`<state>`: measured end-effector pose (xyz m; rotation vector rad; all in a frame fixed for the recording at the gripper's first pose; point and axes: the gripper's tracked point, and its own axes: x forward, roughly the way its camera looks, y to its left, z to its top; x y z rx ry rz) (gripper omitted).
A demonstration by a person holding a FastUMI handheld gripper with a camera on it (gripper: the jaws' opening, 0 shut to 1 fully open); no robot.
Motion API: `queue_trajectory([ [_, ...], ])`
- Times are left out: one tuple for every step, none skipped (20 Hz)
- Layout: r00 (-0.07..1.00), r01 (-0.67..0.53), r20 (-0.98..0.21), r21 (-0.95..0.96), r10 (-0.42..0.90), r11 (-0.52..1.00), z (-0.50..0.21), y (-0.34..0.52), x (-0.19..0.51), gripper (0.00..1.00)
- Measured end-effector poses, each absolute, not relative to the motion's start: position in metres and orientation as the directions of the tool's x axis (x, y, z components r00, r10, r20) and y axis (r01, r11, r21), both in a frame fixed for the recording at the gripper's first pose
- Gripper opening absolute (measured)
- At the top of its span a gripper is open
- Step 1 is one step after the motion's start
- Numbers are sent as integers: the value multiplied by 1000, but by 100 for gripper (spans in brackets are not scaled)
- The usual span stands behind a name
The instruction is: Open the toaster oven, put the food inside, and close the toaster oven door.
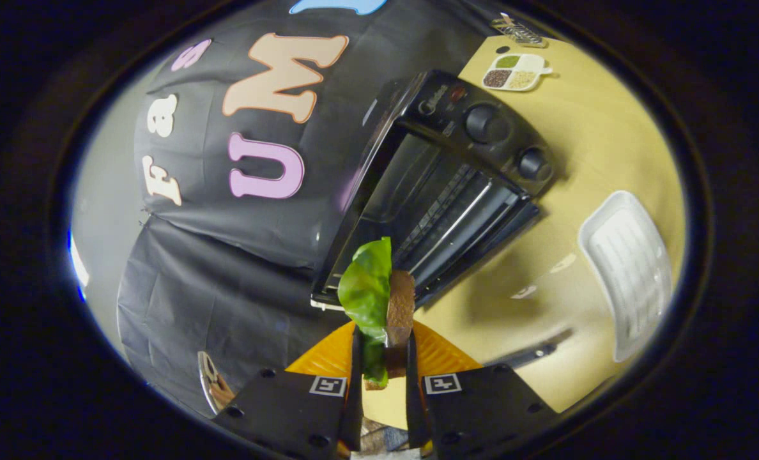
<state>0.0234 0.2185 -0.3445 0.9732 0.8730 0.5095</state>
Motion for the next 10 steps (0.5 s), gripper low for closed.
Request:
queue_trajectory([
  [586, 0, -391, 876, 710, 482, -345, 226, 31, 30],
  [597, 4, -382, 881, 705, 473, -346, 232, 40, 30],
  [607, 10, -372, 887, 702, 461, -347, 236, 46, 30],
  [623, 11, -360, 891, 694, 453, -348, 239, 55, 30],
  [643, 17, -355, 892, 679, 451, -348, 241, 63, 30],
  [664, 22, -352, 891, 660, 453, -350, 242, 72, 30],
  [685, 25, -354, 885, 637, 465, -353, 243, 81, 30],
  [705, 25, -358, 875, 612, 483, -357, 244, 88, 30],
  [719, 23, -361, 866, 594, 499, -362, 246, 95, 30],
  [727, 27, -366, 861, 580, 509, -366, 248, 100, 30],
])
